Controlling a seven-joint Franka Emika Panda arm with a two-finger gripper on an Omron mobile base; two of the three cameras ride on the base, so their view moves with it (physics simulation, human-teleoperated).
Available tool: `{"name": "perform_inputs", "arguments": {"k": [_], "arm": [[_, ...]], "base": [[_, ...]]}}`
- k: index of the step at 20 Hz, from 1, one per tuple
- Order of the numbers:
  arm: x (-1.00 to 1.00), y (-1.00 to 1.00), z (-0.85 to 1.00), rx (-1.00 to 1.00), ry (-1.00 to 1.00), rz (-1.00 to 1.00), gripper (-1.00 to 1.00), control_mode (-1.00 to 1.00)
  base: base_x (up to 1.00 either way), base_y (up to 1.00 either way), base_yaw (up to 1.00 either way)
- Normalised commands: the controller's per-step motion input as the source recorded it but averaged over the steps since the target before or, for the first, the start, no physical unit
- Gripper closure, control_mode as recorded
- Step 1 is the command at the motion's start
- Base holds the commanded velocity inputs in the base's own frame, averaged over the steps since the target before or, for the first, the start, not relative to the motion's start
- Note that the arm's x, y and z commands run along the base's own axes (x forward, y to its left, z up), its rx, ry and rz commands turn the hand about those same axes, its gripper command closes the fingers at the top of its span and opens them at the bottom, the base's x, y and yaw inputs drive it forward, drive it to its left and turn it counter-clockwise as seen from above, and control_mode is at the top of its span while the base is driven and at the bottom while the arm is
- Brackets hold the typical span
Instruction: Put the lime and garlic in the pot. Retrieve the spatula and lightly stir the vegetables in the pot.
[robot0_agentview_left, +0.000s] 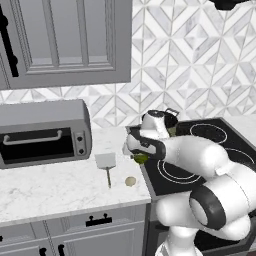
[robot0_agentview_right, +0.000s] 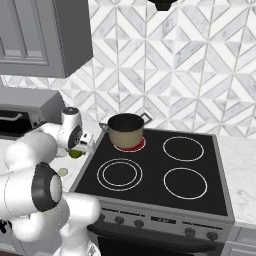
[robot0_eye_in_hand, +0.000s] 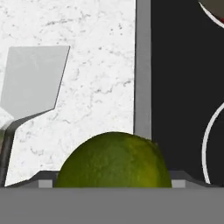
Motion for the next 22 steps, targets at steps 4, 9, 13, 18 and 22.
{"name": "perform_inputs", "arguments": {"k": [4, 9, 13, 18, 22], "arm": [[-0.77, -0.83, 1.0, 0.1, -0.08, 0.0, 1.0, -1.0], [-0.03, -1.0, 1.0, 0.12, 0.0, 0.0, 1.0, -1.0], [0.62, -0.99, 1.0, 0.14, 0.03, 0.0, 1.0, -1.0], [0.8, -0.94, 0.87, 0.01, 0.19, 0.0, 1.0, -1.0], [1.0, -0.49, 0.52, 0.0, 0.17, -0.01, 1.0, -1.0]], "base": [[0.0, 0.0, 0.0], [0.0, 0.0, 0.0], [0.0, 0.0, 0.0], [0.0, 0.0, 0.0], [0.0, 0.0, 0.0]]}}
